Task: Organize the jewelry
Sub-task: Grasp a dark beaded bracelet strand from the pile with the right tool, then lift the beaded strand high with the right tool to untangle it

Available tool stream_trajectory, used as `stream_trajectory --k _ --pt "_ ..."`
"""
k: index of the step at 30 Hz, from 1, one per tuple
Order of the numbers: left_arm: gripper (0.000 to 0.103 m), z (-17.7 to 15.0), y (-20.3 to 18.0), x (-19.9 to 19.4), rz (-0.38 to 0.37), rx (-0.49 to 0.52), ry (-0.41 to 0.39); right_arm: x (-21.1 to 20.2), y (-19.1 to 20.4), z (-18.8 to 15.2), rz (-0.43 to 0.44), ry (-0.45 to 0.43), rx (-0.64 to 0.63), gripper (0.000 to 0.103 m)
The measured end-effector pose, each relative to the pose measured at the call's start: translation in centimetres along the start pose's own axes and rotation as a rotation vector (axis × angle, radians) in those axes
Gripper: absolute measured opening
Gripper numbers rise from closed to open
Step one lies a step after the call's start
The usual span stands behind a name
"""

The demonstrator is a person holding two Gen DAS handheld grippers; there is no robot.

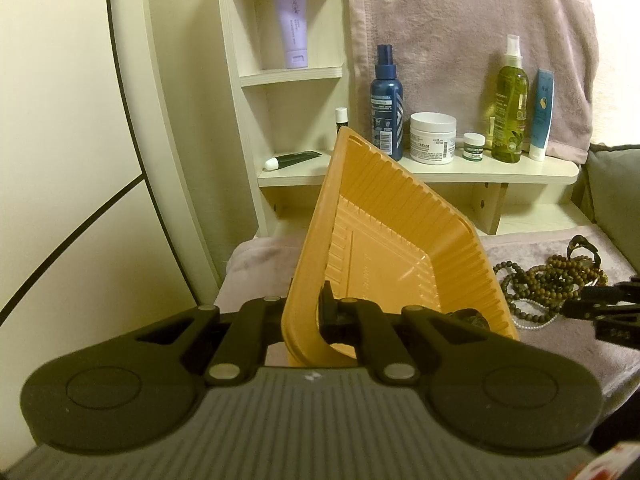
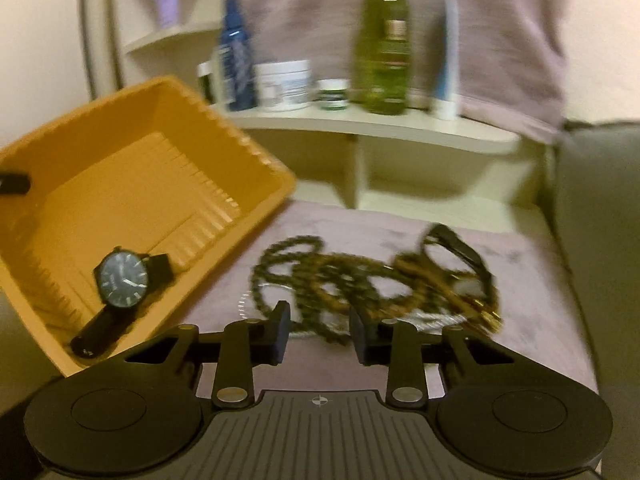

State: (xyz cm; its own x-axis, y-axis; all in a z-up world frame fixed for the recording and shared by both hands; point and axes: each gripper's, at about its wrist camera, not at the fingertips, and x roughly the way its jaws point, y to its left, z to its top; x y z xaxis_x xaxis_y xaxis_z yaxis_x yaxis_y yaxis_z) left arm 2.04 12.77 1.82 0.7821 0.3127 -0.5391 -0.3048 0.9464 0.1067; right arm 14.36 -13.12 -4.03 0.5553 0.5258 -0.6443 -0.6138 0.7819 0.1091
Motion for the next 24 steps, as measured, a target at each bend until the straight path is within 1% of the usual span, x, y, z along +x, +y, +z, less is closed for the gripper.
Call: stream_trajectory --k 3,5,9,12,13,15,18,21,24 --pt "0.006 0.0 0.0 0.0 0.0 0.0 0.0 1.5 1.0 0.3 0.011 0.02 -0.053 0.028" --pt "0.006 0.0 0.1 0.0 0.0 -0.001 0.0 2.5 1.3 0.4 0.004 0.039 -0.073 0.022" --pt "0.006 0.0 0.2 0.1 0.0 -0.002 0.002 4.0 1.4 0.5 -0.021 0.059 -0.102 0.018" --pt "0.006 0.0 0.2 0.1 0.001 -0.003 0.002 4.4 1.6 0.4 -0.041 0.063 -0.142 0.013" --pt "0.006 0.0 0.2 0.1 0.0 -0.003 0.002 4.3 1.7 0.4 -0.048 0.065 -0.162 0.009" --pt "0.006 0.0 0.2 0.1 0.0 -0.005 0.002 4.2 1.7 0.4 -0.048 0.067 -0.178 0.007" --pt "0.006 0.0 0.3 0.1 -0.002 -0.006 0.001 3.3 1.5 0.8 -0.049 0.049 -0.174 0.007" --pt "0.006 0.0 0.2 0.1 -0.002 -0.006 0.0 1.9 1.4 1.9 -0.037 0.011 -0.146 0.007" --pt "0.006 0.0 0.2 0.1 -0.003 -0.007 0.0 0.1 1.4 3.4 -0.038 -0.044 -0.153 0.007"
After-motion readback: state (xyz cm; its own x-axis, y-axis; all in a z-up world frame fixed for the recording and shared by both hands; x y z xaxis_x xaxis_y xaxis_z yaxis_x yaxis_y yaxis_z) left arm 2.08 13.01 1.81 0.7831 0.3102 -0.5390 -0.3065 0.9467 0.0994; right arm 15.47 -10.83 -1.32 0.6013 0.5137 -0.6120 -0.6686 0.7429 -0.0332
